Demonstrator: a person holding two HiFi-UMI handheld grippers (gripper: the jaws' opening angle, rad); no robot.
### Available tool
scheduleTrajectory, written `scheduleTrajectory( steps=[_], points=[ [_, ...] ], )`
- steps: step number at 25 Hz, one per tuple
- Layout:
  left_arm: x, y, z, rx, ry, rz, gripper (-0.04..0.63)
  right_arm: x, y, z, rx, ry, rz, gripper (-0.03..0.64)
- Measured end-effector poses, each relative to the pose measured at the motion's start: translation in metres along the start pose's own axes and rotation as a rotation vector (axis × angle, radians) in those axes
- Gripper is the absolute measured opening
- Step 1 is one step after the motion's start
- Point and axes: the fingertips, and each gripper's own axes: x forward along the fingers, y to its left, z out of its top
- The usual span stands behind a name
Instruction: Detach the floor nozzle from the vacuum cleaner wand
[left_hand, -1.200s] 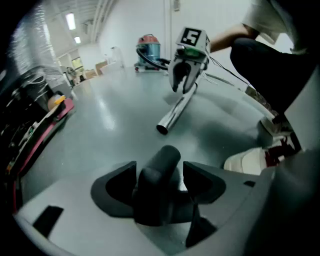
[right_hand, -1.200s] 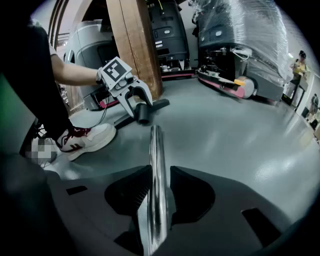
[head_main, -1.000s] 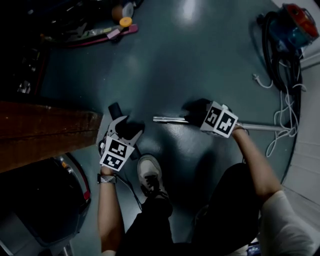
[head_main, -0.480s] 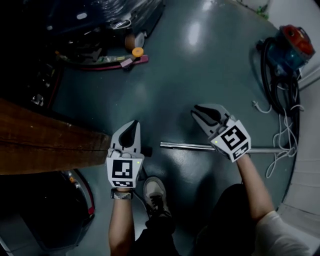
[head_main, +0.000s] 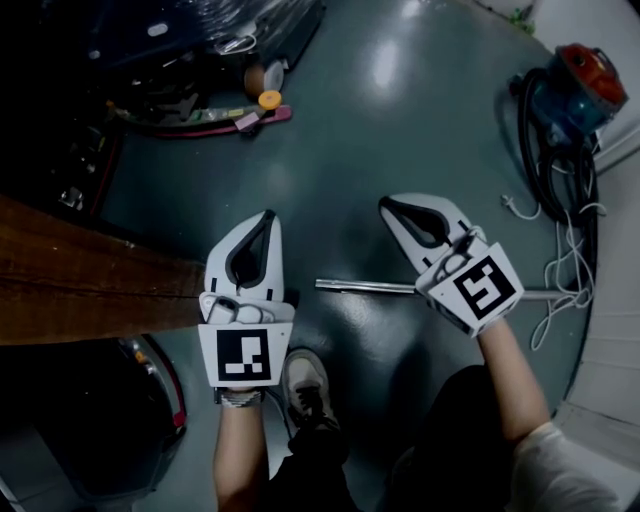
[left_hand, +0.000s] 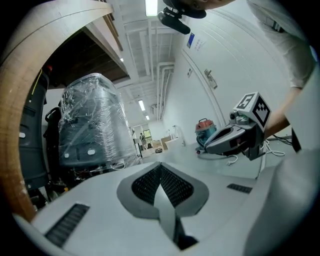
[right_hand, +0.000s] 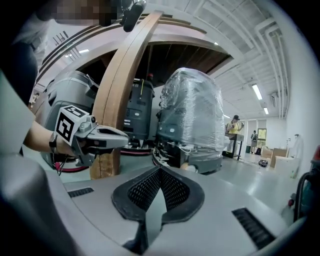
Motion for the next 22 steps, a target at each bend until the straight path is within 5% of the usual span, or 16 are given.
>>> scheduleTrajectory(
  steps=[22],
  points=[
    [0.004,-0.006,-0.03,0.011,0.059,-0.043,0.002,0.006,0.0,-0.015,0.0,0.063,0.006,0.028]
  ],
)
